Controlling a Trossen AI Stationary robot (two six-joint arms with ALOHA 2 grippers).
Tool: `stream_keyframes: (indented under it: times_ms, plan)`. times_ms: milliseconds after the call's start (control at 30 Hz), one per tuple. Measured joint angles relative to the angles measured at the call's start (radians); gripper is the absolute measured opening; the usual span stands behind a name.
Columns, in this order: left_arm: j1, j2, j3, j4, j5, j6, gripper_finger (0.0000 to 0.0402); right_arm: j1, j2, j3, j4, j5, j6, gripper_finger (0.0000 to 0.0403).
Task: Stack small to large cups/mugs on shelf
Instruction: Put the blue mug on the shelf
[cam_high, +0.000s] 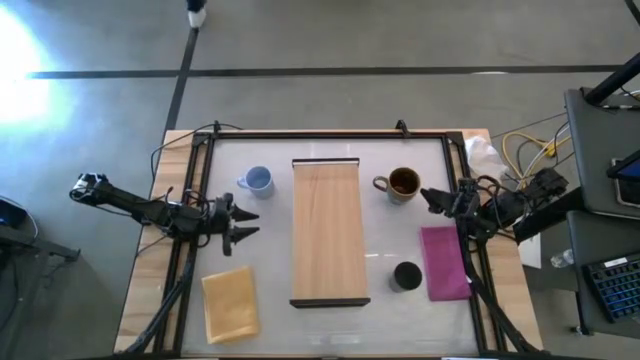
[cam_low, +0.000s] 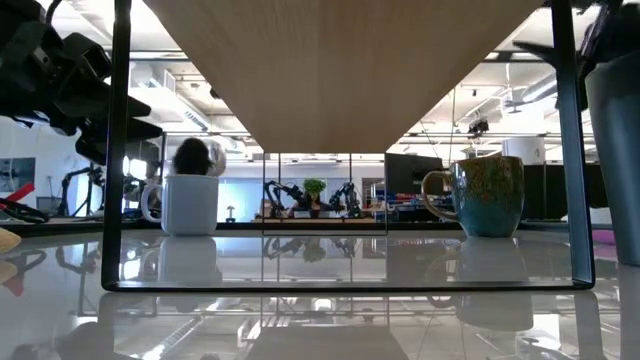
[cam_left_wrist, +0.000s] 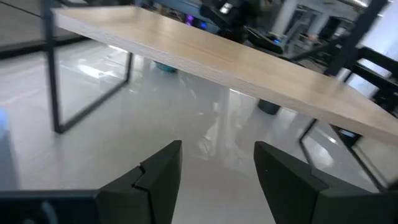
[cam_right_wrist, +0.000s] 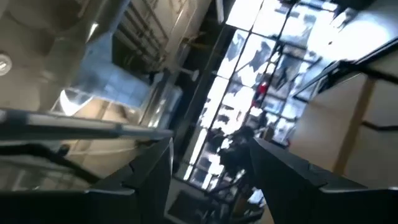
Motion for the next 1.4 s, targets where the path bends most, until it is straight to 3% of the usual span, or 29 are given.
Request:
stream_keyframes:
  times_ms: [133, 367, 467, 567, 700, 833, 967, 1067, 1400]
  plan:
    - [0.000, 0.001, 0.000, 0.000, -0.034, 0.000, 0.0187, -0.050, 0.075, 0.073, -0.006, -0.032, -0.081, 0.0210]
    - [0.000, -0.001, 0.000, 0.002, -0.042, 0.079, 0.0187, -0.179, 0.383, 0.399, -0.013, 0.030, -0.501, 0.0210]
    - [0.000, 0.000, 0.000, 0.024, -0.041, 0.078, 0.0187, -0.242, 0.486, 0.517, -0.101, 0.078, -0.469, 0.0210]
    - [0.000, 0.002, 0.000, 0.118, -0.041, 0.075, 0.0187, -0.300, 0.548, 0.605, -0.298, 0.028, -0.299, 0.0210]
    - [0.001, 0.001, 0.000, 0.319, -0.059, -0.114, 0.0187, -0.378, 0.615, 0.691, -0.568, -0.050, -0.006, 0.0210]
    - [0.002, 0.000, 0.000, 0.459, -0.121, -0.150, 0.0187, -0.400, 0.664, 0.766, -0.667, -0.052, 0.106, 0.0210]
    - [0.002, 0.002, 0.000, 0.633, -0.119, -0.151, 0.0187, -0.399, 0.702, 0.838, -0.647, -0.053, 0.001, 0.0210]
    - [0.002, 0.000, 0.000, 0.754, -0.120, -0.151, 0.0187, -0.399, 0.737, 0.901, -0.649, -0.115, -0.124, 0.0210]
    - [0.005, -0.013, 0.003, 0.919, -0.259, -0.131, 0.0187, -0.400, 0.856, 1.092, -0.663, -0.148, -0.275, 0.0210]
